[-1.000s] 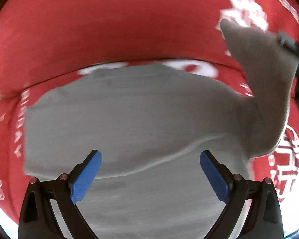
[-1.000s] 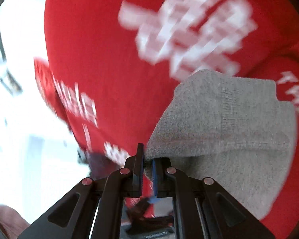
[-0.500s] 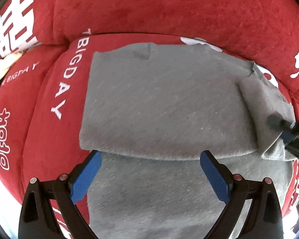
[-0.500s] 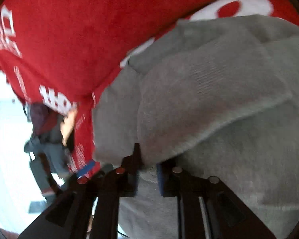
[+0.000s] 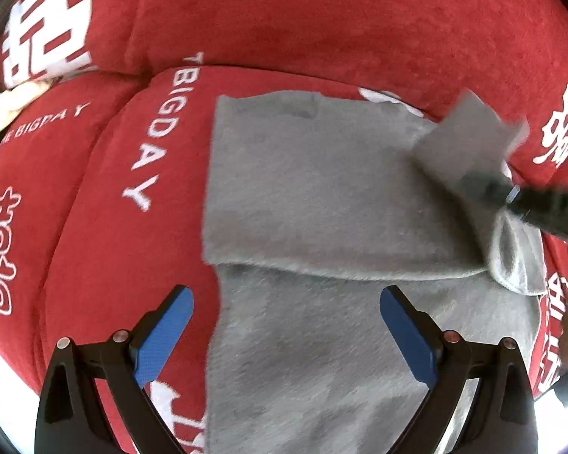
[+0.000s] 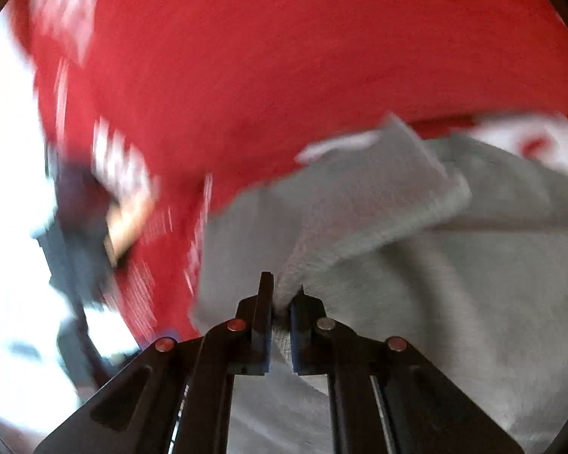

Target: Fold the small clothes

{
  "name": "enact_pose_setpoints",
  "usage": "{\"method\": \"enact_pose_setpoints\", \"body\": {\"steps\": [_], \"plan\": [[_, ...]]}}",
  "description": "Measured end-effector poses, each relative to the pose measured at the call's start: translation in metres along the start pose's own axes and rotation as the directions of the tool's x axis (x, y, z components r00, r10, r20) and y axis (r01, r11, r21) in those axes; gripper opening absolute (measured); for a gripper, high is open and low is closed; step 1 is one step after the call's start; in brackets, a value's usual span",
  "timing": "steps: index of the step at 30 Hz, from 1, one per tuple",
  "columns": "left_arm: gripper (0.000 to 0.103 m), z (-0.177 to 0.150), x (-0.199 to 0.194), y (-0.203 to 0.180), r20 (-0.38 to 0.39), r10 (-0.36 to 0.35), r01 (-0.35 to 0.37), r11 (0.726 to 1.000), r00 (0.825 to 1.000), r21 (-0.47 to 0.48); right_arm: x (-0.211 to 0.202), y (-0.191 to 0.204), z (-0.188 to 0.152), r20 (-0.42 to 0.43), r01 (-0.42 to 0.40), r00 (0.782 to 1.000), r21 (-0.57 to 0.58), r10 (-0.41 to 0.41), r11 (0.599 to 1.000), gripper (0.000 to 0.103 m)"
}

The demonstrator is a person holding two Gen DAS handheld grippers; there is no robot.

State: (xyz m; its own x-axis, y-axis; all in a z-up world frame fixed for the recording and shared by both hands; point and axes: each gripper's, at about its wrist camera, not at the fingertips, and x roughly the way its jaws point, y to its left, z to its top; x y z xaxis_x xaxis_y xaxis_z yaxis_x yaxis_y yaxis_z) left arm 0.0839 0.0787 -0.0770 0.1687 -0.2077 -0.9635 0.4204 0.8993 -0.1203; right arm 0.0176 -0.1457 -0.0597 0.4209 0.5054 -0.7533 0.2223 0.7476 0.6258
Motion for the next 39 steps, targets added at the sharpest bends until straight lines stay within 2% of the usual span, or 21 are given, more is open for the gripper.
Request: {"method": "enact_pose_setpoints", "body": {"steps": [2, 5, 7, 8, 9, 10, 12, 14, 17, 18, 20, 23, 25, 28, 29, 31, 32, 34, 35, 37, 39], "plan": [[0.099, 0.000, -0.002, 0.009, 0.001, -0.001, 0.001, 1.000, 1.000, -0.024, 0.028, 0.029, -0.011, -0.094, 0.076, 0.991, -0.178, -0.094, 0.981, 0.012], [0.099, 0.002, -0.004, 0.022, 0.004, -0.015, 0.015, 0.998, 1.000, -0.055, 0.051, 0.050, -0.031, -0.153, 0.139, 0.967, -0.347, -0.202, 0.928, 0.013], [0.099, 0.006, -0.005, 0.029, 0.005, -0.035, 0.035, 0.997, 0.999, -0.074, 0.061, 0.056, -0.038, -0.167, 0.168, 0.953, -0.397, -0.251, 0.902, 0.022], [0.099, 0.008, -0.005, 0.031, 0.006, -0.047, 0.047, 0.996, 0.999, -0.078, 0.063, 0.057, -0.040, -0.174, 0.164, 0.953, -0.392, -0.248, 0.905, 0.037], [0.099, 0.010, -0.004, 0.031, 0.006, -0.057, 0.058, 0.995, 0.998, -0.078, 0.061, 0.058, -0.040, -0.177, 0.152, 0.957, -0.372, -0.231, 0.916, 0.050], [0.099, 0.013, -0.005, 0.031, 0.005, -0.073, 0.073, 0.994, 0.997, -0.077, 0.058, 0.055, -0.040, -0.176, 0.148, 0.959, -0.353, -0.221, 0.924, 0.053], [0.099, 0.018, -0.004, 0.025, -0.001, -0.109, 0.108, 0.992, 0.994, -0.066, 0.043, 0.046, -0.040, -0.160, 0.148, 0.967, -0.280, -0.198, 0.949, 0.053], [0.099, 0.024, 0.000, 0.014, -0.007, -0.136, 0.136, 0.990, 0.991, -0.043, 0.015, 0.022, -0.045, -0.128, 0.126, 0.981, -0.140, -0.144, 0.982, 0.053], [0.099, 0.033, 0.006, -0.005, -0.006, -0.144, 0.144, 0.990, 0.990, -0.010, -0.033, -0.030, -0.064, -0.071, 0.093, 0.994, 0.105, -0.086, 0.990, 0.053], [0.095, 0.035, 0.008, -0.007, -0.002, -0.139, 0.139, 0.990, 0.990, -0.014, -0.052, -0.054, -0.075, -0.046, 0.090, 0.996, 0.207, -0.082, 0.974, 0.053], [0.078, 0.040, 0.021, -0.010, -0.026, -0.137, 0.136, 0.990, 0.990, -0.037, -0.090, -0.098, -0.100, 0.013, 0.068, 0.997, 0.384, -0.079, 0.921, 0.053], [0.078, 0.042, 0.033, -0.014, -0.055, -0.114, 0.111, 0.993, 0.992, -0.044, -0.129, -0.148, -0.136, 0.100, 0.030, 0.989, 0.577, -0.107, 0.816, 0.053], [0.078, 0.041, 0.036, -0.020, -0.056, -0.084, 0.084, 0.996, 0.995, -0.013, -0.147, -0.179, -0.163, 0.162, -0.030, 0.980, 0.685, -0.112, 0.728, 0.053], [0.078, 0.040, 0.040, -0.030, -0.061, -0.041, 0.043, 0.999, 0.997, 0.028, -0.153, -0.209, -0.180, 0.218, -0.112, 0.972, 0.766, -0.091, 0.634, 0.048], [0.078, 0.041, 0.040, -0.033, -0.062, -0.027, 0.029, 0.999, 0.998, 0.034, -0.151, -0.217, -0.183, 0.248, -0.154, 0.966, 0.779, -0.075, 0.607, 0.041], [0.078, 0.041, 0.040, -0.036, -0.064, -0.020, 0.022, 0.999, 0.998, 0.031, -0.149, -0.227, -0.185, 0.304, -0.215, 0.951, 0.787, -0.060, 0.578, 0.015], [0.078, 0.042, 0.038, -0.038, -0.065, -0.021, 0.023, 0.999, 0.998, 0.026, -0.150, -0.233, -0.184, 0.330, -0.242, 0.942, 0.788, -0.056, 0.566, 0.007], [0.078, 0.039, 0.035, -0.042, -0.060, -0.019, 0.021, 0.999, 0.998, 0.027, -0.153, -0.231, -0.180, 0.372, -0.274, 0.926, 0.772, -0.058, 0.573, 0.007], [0.078, 0.037, 0.035, -0.044, -0.058, -0.011, 0.013, 0.999, 0.998, 0.033, -0.155, -0.225, -0.174, 0.392, -0.286, 0.919, 0.747, -0.050, 0.601, 0.007], [0.078, 0.034, 0.038, -0.050, -0.062, 0.005, -0.002, 0.999, 0.998, 0.048, -0.165, -0.229, -0.172, 0.383, -0.263, 0.922, 0.720, -0.052, 0.642, 0.007], [0.078, 0.029, 0.039, -0.054, -0.043, 0.024, -0.021, 0.998, 0.999, 0.067, -0.164, -0.232, -0.172, 0.352, -0.230, 0.934, 0.715, -0.056, 0.660, 0.007]]}}
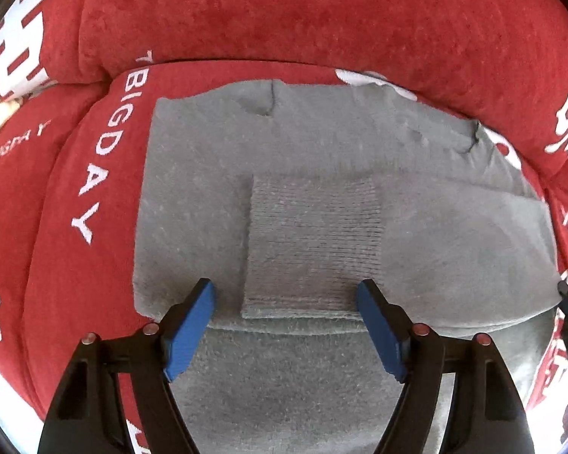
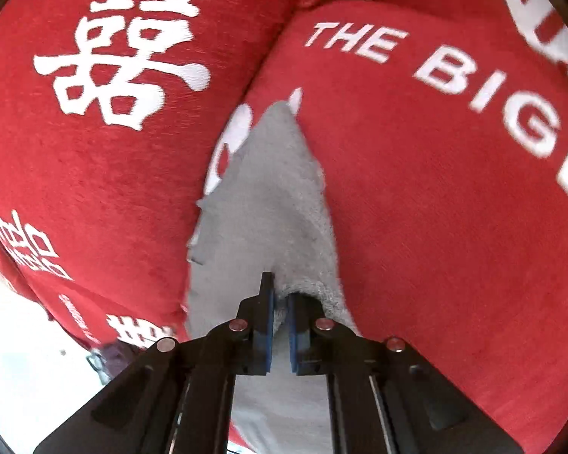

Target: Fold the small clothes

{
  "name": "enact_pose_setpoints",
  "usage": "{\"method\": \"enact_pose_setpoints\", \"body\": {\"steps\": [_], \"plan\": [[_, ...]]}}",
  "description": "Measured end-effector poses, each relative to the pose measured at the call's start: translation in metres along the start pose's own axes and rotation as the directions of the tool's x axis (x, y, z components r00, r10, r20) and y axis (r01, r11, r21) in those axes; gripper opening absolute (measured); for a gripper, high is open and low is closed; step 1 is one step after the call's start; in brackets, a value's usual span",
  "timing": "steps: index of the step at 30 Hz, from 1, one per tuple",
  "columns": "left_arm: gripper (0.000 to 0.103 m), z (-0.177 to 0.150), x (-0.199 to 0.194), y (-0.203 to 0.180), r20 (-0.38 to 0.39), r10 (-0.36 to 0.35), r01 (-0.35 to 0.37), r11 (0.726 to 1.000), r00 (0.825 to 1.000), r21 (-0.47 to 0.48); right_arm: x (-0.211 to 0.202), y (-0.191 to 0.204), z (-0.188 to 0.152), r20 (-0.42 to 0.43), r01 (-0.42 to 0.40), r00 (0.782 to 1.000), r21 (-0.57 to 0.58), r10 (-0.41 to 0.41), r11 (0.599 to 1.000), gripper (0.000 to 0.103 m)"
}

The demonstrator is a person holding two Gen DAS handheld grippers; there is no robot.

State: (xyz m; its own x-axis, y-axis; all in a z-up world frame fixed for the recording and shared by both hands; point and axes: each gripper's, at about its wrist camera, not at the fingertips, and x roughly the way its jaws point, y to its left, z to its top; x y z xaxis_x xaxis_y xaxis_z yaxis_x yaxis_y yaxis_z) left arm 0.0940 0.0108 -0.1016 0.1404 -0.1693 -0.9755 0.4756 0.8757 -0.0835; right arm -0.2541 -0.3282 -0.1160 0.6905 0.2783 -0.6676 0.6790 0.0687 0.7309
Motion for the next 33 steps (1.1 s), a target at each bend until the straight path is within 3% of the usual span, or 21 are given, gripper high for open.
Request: {"method": "enact_pose_setpoints", "body": {"steps": [3, 5, 15, 23, 29, 31, 33], "plan": [[0.078, 0.000, -0.002, 0.001, 0.001, 0.000, 0.000, 1.000, 1.000, 0.005, 0.008, -0.013, 0.004, -0.048, 0.033, 0.998, -0.002, -0.033, 0.999, 0.007], [0.078, 0.001, -0.006, 0.006, 0.001, 0.011, -0.011, 1.000, 1.000, 0.005, 0.007, -0.020, 0.005, -0.054, 0.006, 0.999, 0.019, -0.005, 1.000, 0.007], [0.078, -0.006, -0.025, 0.036, -0.016, 0.050, -0.050, 0.998, 0.999, -0.023, -0.001, -0.007, -0.013, -0.087, 0.047, 0.995, 0.009, -0.046, 0.999, 0.009], [0.078, -0.016, -0.029, 0.024, -0.052, 0.038, -0.037, 0.999, 0.998, 0.015, 0.000, 0.032, -0.042, -0.128, 0.126, 0.981, -0.153, -0.146, 0.980, 0.010], [0.078, -0.025, -0.036, 0.012, -0.067, 0.020, -0.017, 0.999, 0.998, 0.043, 0.011, 0.051, -0.060, -0.161, 0.129, 0.973, -0.205, -0.163, 0.970, 0.010], [0.078, -0.027, -0.038, 0.011, -0.073, 0.010, -0.007, 0.999, 0.997, 0.043, 0.016, 0.056, -0.064, -0.173, 0.144, 0.968, -0.218, -0.183, 0.965, 0.012], [0.078, -0.029, -0.041, 0.009, -0.077, -0.005, 0.008, 0.999, 0.997, 0.043, 0.018, 0.060, -0.068, -0.179, 0.154, 0.964, -0.232, -0.197, 0.961, 0.023]]}}
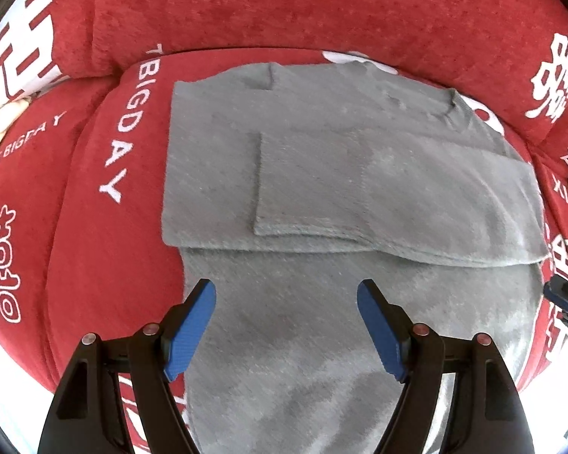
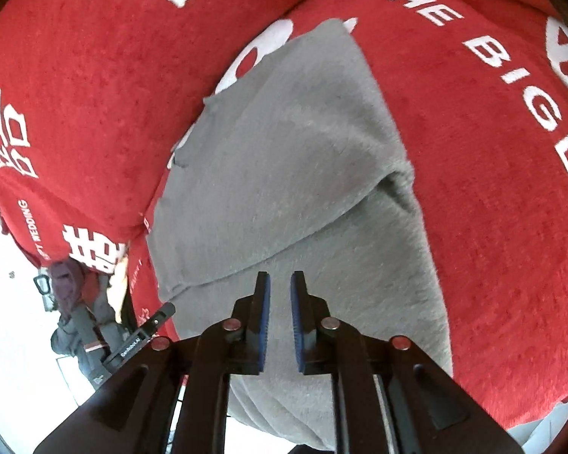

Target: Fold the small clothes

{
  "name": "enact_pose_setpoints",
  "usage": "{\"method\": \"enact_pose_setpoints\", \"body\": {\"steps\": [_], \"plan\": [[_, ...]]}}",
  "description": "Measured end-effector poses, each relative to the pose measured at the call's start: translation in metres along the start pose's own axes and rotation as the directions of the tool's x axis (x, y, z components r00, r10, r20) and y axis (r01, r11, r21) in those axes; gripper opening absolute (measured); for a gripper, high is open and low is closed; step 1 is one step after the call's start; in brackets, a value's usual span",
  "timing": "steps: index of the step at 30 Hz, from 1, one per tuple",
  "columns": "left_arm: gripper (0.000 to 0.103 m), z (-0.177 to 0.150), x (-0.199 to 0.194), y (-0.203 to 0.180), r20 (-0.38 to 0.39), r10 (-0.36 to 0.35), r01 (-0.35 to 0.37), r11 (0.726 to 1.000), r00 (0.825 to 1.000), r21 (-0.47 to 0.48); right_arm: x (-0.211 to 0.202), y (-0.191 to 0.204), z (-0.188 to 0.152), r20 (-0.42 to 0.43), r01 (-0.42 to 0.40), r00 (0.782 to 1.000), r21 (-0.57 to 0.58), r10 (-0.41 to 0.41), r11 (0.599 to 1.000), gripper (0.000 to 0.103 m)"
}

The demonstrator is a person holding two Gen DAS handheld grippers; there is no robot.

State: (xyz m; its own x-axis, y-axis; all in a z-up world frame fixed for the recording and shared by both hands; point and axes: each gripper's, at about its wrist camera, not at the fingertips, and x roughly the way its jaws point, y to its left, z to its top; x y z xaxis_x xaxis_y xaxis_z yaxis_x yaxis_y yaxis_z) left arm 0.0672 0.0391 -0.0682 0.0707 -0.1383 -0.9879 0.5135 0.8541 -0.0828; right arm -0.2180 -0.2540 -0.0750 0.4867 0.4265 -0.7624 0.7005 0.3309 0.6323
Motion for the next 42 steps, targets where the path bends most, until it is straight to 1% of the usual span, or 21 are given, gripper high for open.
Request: {"method": "enact_pose_setpoints", "body": {"steps": [1, 2, 3, 4, 7, 9, 13, 16, 19, 21, 23, 25, 27, 29, 33, 38, 42], "plan": [[0.079, -0.001, -0.002, -0.001, 0.001, -0.002, 0.002, 1.000, 1.000, 0.001, 0.000, 0.002, -0.001, -0.002, 0.006, 1.000, -0.005, -0.006, 1.000, 0.029], [0.085, -0.003, -0.003, -0.001, 0.004, 0.002, -0.002, 1.000, 1.000, 0.003, 0.000, 0.004, -0.002, -0.002, 0.014, 1.000, -0.012, -0.014, 1.000, 0.047], [0.095, -0.003, -0.005, -0.002, 0.007, 0.006, -0.006, 1.000, 1.000, 0.004, -0.001, 0.008, -0.003, 0.001, 0.026, 1.000, -0.024, -0.026, 0.999, 0.059], [0.098, -0.005, -0.007, -0.002, 0.016, 0.009, -0.009, 1.000, 1.000, 0.005, -0.002, 0.011, -0.003, 0.006, 0.033, 0.999, -0.034, -0.033, 0.999, 0.060], [0.099, -0.007, -0.012, -0.003, 0.034, 0.025, -0.025, 1.000, 0.999, 0.016, -0.003, 0.017, -0.004, 0.004, 0.049, 0.999, -0.054, -0.049, 0.997, 0.062], [0.099, -0.010, -0.010, -0.004, 0.024, 0.038, -0.039, 0.999, 0.999, 0.019, -0.003, 0.020, -0.004, 0.001, 0.064, 0.998, -0.066, -0.064, 0.996, 0.065], [0.099, -0.015, -0.007, -0.007, -0.006, 0.035, -0.035, 0.999, 0.999, 0.029, -0.002, 0.025, -0.004, 0.007, 0.107, 0.994, -0.099, -0.106, 0.989, 0.070], [0.099, -0.019, -0.002, -0.009, -0.033, 0.024, -0.023, 0.999, 0.999, 0.028, -0.004, 0.030, -0.006, 0.025, 0.150, 0.989, -0.142, -0.148, 0.978, 0.078], [0.099, -0.025, 0.004, -0.011, -0.054, 0.029, -0.028, 0.999, 0.998, 0.029, -0.008, 0.033, -0.009, 0.060, 0.213, 0.977, -0.194, -0.205, 0.958, 0.080], [0.099, -0.030, 0.006, -0.012, -0.074, 0.011, -0.008, 0.999, 0.997, 0.032, -0.011, 0.034, -0.010, 0.079, 0.245, 0.969, -0.216, -0.233, 0.945, 0.084], [0.099, -0.036, 0.003, -0.011, -0.068, -0.004, 0.005, 1.000, 0.998, 0.020, -0.013, 0.035, -0.012, 0.103, 0.289, 0.957, -0.248, -0.272, 0.925, 0.085], [0.099, -0.039, -0.001, -0.011, -0.066, -0.002, 0.002, 1.000, 0.998, 0.010, -0.016, 0.036, -0.015, 0.136, 0.341, 0.940, -0.297, -0.314, 0.892, 0.086], [0.099, -0.043, -0.002, -0.010, -0.078, 0.003, -0.003, 1.000, 0.997, -0.003, -0.019, 0.034, -0.017, 0.148, 0.361, 0.932, -0.317, -0.331, 0.877, 0.086], [0.099, -0.045, -0.001, -0.009, -0.091, 0.009, -0.010, 1.000, 0.996, -0.013, -0.021, 0.030, -0.017, 0.138, 0.359, 0.933, -0.314, -0.331, 0.879, 0.086], [0.099, -0.050, 0.000, -0.015, -0.103, 0.027, -0.028, 1.000, 0.994, -0.012, -0.028, 0.018, -0.016, 0.096, 0.334, 0.943, -0.278, -0.320, 0.901, 0.086], [0.099, -0.062, -0.008, -0.028, -0.111, 0.029, -0.032, 0.999, 0.993, -0.026, -0.035, 0.010, -0.020, 0.072, 0.333, 0.943, -0.269, -0.326, 0.904, 0.086], [0.099, -0.074, -0.020, -0.035, -0.106, 0.030, -0.036, 0.998, 0.994, -0.051, -0.034, 0.007, -0.023, 0.020, 0.308, 0.949, -0.281, -0.315, 0.909, 0.086]]}}
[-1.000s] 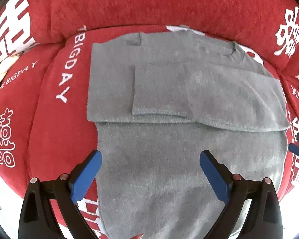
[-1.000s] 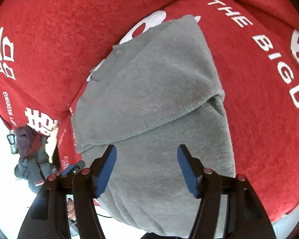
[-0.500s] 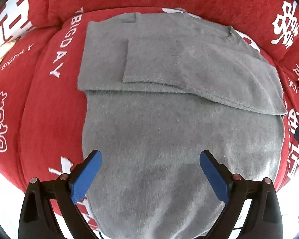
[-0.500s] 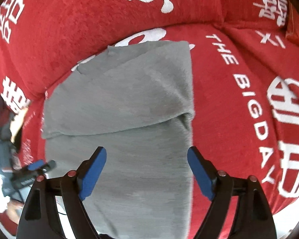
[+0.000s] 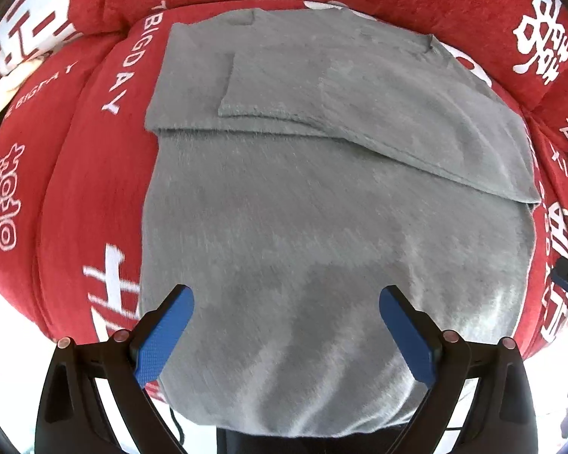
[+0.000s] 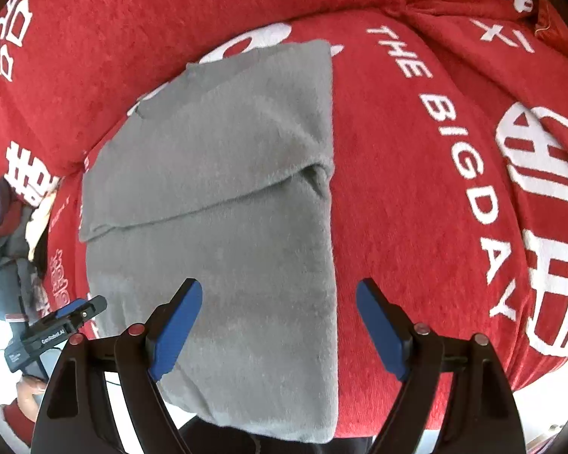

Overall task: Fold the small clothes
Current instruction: 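Move both open grippers toward the sweater hem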

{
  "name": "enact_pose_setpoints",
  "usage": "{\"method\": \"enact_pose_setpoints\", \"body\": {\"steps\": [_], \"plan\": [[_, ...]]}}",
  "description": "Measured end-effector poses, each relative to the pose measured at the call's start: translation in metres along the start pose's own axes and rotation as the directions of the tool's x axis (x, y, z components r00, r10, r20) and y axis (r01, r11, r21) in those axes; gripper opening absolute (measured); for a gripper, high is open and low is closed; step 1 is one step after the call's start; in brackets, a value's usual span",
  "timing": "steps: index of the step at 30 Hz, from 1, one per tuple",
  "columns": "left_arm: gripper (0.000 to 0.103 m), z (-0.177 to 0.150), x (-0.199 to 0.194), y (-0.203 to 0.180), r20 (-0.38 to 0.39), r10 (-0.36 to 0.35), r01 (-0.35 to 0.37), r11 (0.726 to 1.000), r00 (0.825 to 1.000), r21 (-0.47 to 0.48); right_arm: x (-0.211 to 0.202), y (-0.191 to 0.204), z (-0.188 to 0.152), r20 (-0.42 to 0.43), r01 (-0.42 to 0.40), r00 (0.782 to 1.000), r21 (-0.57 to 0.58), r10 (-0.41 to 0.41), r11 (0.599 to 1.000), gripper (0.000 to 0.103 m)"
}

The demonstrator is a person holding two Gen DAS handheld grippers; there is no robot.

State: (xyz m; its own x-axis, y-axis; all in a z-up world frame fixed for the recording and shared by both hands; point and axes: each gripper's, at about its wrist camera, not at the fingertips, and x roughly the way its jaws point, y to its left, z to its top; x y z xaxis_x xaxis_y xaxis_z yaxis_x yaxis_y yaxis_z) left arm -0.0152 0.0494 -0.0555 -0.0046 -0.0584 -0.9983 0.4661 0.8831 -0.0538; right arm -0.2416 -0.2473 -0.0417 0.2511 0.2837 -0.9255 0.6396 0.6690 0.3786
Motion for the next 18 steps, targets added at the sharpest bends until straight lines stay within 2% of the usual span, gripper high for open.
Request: {"method": "enact_pose_setpoints", "body": {"steps": [9, 14, 18], "plan": [[0.099, -0.032, -0.004, 0.003, 0.000, 0.000, 0.000, 0.996, 1.000, -0.090, 0.015, -0.003, -0.008, -0.088, -0.066, 0.994, -0.059, 0.060, 0.996, 0.086], [0.099, -0.055, -0.010, 0.013, 0.004, -0.012, 0.012, 0.998, 1.000, -0.061, 0.021, -0.003, -0.020, -0.107, -0.135, 0.986, -0.041, 0.130, 0.990, 0.086], [0.099, -0.073, -0.011, 0.036, 0.018, -0.047, 0.048, 0.997, 0.999, -0.066, 0.027, -0.004, -0.043, -0.135, -0.229, 0.965, -0.002, 0.226, 0.974, 0.086]]}}
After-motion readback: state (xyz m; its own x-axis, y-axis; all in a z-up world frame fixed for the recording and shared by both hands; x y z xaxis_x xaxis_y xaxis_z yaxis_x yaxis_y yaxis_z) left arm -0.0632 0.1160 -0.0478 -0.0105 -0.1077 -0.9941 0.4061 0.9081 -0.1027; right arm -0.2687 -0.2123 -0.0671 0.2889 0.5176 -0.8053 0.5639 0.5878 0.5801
